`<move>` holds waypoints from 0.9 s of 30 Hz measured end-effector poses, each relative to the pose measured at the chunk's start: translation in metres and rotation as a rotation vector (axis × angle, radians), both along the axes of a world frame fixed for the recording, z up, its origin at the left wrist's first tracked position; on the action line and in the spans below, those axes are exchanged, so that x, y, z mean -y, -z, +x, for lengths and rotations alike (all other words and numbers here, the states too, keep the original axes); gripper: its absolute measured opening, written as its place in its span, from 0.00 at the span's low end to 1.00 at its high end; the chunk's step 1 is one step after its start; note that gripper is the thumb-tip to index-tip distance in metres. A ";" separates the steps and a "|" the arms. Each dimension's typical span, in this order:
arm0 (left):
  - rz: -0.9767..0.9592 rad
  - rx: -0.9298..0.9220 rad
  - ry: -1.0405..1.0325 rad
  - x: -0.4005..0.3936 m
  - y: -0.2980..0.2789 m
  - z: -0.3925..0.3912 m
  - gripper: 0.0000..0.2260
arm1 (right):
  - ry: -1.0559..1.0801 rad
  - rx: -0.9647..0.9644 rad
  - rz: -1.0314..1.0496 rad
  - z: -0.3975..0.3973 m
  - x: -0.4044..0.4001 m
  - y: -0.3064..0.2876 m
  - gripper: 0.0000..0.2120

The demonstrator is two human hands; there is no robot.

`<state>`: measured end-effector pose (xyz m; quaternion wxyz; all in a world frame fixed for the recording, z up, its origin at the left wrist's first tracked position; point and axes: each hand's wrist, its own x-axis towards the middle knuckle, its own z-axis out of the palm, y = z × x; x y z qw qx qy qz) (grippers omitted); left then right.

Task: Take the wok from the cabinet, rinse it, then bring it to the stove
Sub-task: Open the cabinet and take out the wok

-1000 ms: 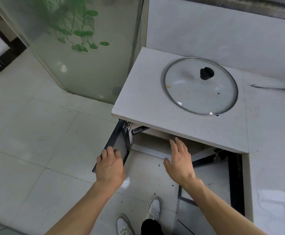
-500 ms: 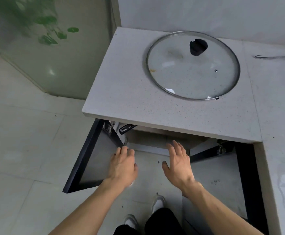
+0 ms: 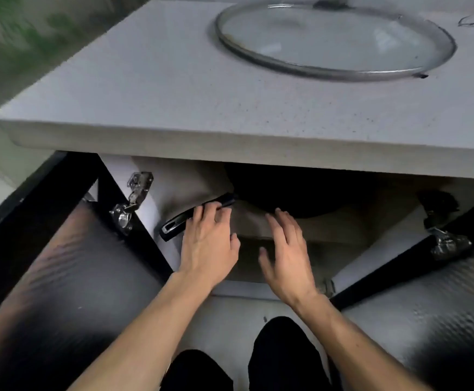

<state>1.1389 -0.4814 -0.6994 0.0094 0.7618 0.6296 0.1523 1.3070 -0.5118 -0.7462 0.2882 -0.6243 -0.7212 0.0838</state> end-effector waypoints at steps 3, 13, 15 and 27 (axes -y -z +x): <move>0.136 -0.003 -0.009 -0.022 0.021 -0.003 0.23 | 0.038 0.010 0.128 0.006 -0.024 0.024 0.33; 0.108 -0.093 0.026 -0.037 0.048 -0.013 0.24 | 0.085 0.189 0.211 0.027 -0.043 0.046 0.30; 0.099 -0.108 0.031 -0.038 0.042 -0.013 0.24 | 0.090 0.160 0.227 0.029 -0.044 0.040 0.26; 0.070 -0.057 0.042 -0.009 0.033 -0.022 0.22 | 0.060 0.075 0.458 0.032 -0.028 0.038 0.10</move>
